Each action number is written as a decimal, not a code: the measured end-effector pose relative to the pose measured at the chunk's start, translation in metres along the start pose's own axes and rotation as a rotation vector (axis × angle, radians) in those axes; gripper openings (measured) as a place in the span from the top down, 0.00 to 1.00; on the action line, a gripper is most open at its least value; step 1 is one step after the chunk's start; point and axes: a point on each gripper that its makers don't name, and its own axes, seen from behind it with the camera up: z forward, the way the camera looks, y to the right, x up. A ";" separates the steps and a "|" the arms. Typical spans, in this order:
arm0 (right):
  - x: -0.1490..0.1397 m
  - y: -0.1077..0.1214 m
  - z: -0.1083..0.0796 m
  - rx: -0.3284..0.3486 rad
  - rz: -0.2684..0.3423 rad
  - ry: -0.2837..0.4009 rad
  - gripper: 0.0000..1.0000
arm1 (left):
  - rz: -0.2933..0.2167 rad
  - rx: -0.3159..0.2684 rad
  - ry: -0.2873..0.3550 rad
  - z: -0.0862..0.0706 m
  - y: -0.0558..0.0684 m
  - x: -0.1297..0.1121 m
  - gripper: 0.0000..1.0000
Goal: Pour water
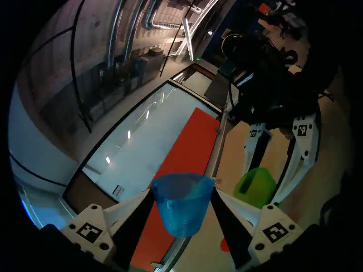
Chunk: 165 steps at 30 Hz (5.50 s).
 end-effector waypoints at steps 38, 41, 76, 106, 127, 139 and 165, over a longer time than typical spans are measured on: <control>-0.002 0.004 -0.004 -0.008 0.001 0.002 0.11 | 0.152 0.005 -0.009 0.006 0.003 0.008 0.14; -0.002 0.005 -0.004 -0.008 0.001 0.002 0.10 | 0.166 0.006 -0.009 0.005 0.003 0.009 0.14; -0.001 0.015 -0.008 -0.020 -0.008 0.006 0.11 | 0.299 0.022 0.003 0.007 -0.004 0.019 0.14; 0.002 0.019 -0.009 -0.026 -0.014 0.013 0.11 | 0.438 0.046 0.024 0.010 -0.009 0.030 0.14; 0.003 0.021 -0.009 -0.033 -0.013 0.015 0.11 | 0.562 0.078 0.040 0.005 -0.013 0.040 0.14; 0.005 0.020 -0.010 -0.034 -0.014 0.018 0.11 | 0.599 0.086 0.044 0.002 -0.009 0.042 0.13; 0.007 0.022 -0.016 -0.042 -0.012 0.032 0.11 | 0.202 0.060 0.017 0.011 -0.017 0.021 0.14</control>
